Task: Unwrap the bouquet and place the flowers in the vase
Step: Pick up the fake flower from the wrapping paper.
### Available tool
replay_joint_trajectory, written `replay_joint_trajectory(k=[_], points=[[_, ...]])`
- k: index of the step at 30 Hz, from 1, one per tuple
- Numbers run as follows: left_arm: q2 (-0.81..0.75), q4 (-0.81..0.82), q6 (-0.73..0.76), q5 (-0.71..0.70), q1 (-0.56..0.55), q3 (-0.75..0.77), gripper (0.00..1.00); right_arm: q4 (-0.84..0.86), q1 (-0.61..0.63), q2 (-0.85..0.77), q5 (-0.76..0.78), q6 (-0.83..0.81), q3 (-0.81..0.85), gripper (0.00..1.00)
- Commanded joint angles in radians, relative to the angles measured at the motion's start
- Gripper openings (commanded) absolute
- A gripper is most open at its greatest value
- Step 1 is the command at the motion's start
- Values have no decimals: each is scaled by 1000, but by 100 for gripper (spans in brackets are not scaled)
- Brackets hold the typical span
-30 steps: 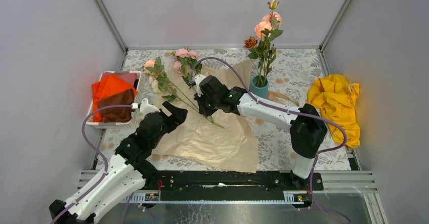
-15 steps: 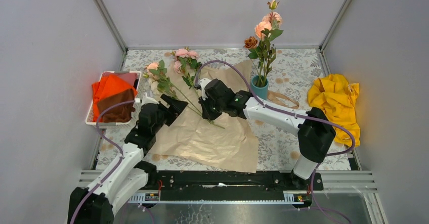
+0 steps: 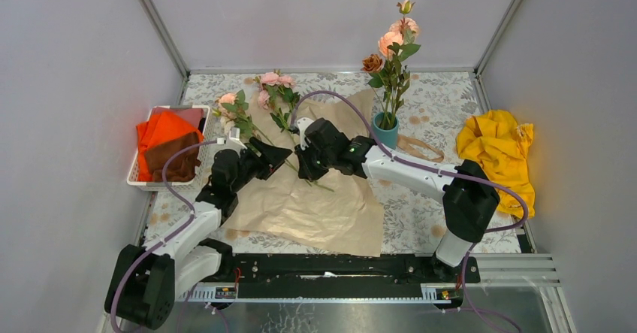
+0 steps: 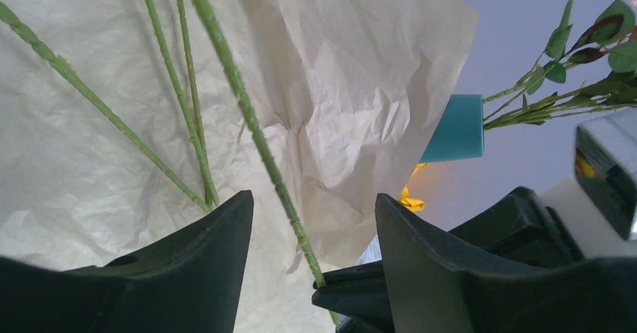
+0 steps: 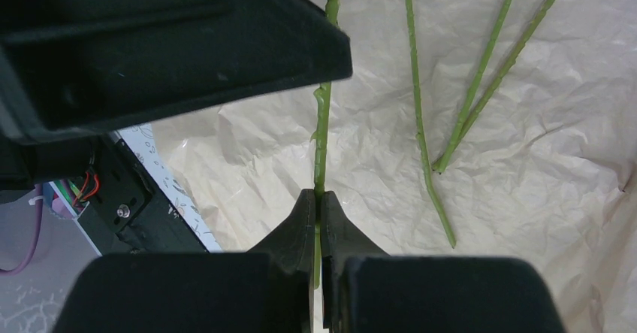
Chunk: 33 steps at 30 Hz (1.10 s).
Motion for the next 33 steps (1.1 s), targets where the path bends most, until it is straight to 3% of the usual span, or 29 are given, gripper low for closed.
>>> replay_joint_trajectory(k=[1, 10, 19, 29, 33], points=[[41, 164, -31, 83, 7, -48, 64, 61, 6, -56, -27, 16, 10, 0], [55, 174, -12, 95, 6, -63, 44, 62, 14, -53, -39, 24, 16, 0], [81, 161, 16, 86, 6, -54, 30, 78, 42, -81, -58, 45, -14, 0], [99, 161, 35, 93, 6, -53, 1, 79, 65, -79, -62, 55, -36, 0], [83, 136, 60, 93, 6, -53, 0, 58, 65, -86, -34, 47, -28, 4]])
